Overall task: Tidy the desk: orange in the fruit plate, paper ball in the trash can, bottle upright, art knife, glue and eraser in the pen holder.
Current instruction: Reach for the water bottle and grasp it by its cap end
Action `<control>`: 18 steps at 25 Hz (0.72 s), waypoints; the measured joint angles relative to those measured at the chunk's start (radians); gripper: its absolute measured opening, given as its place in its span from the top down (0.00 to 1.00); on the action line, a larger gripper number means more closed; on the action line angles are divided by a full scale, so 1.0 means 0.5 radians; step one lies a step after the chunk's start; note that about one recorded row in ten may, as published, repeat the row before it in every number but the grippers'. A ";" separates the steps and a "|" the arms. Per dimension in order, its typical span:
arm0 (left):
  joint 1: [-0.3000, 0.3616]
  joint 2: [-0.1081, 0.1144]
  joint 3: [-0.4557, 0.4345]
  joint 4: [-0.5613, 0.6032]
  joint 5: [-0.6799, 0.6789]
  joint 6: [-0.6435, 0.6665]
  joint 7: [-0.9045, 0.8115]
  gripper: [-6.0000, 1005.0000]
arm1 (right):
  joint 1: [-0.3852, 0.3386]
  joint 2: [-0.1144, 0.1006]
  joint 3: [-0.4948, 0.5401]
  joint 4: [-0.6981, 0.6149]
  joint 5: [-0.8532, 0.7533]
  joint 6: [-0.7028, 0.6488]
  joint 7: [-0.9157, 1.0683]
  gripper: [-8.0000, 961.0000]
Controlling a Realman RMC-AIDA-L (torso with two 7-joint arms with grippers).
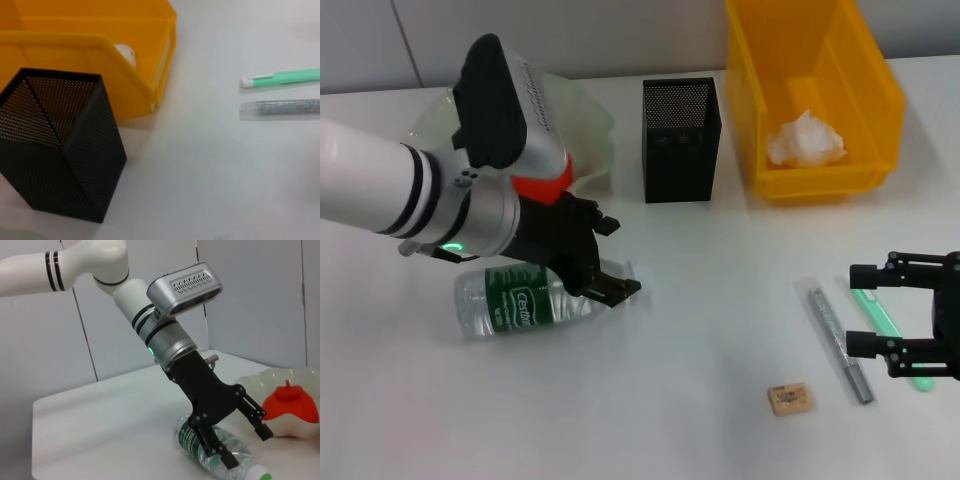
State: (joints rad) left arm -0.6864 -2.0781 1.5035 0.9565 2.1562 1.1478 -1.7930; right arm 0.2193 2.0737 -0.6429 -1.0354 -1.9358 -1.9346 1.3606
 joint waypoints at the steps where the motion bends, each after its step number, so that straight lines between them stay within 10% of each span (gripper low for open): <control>1: -0.005 0.000 0.004 -0.007 0.001 -0.001 -0.003 0.21 | -0.002 0.001 0.000 0.000 0.000 0.000 -0.001 0.24; 18: -0.008 -0.001 0.124 -0.059 0.007 -0.109 -0.050 0.24 | 0.000 0.001 0.001 0.053 -0.011 0.001 -0.022 0.24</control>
State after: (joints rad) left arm -0.6903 -2.0786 1.5654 0.9268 2.1597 1.0934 -1.8178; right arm 0.2195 2.0742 -0.6427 -1.0087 -1.9415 -1.9343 1.3498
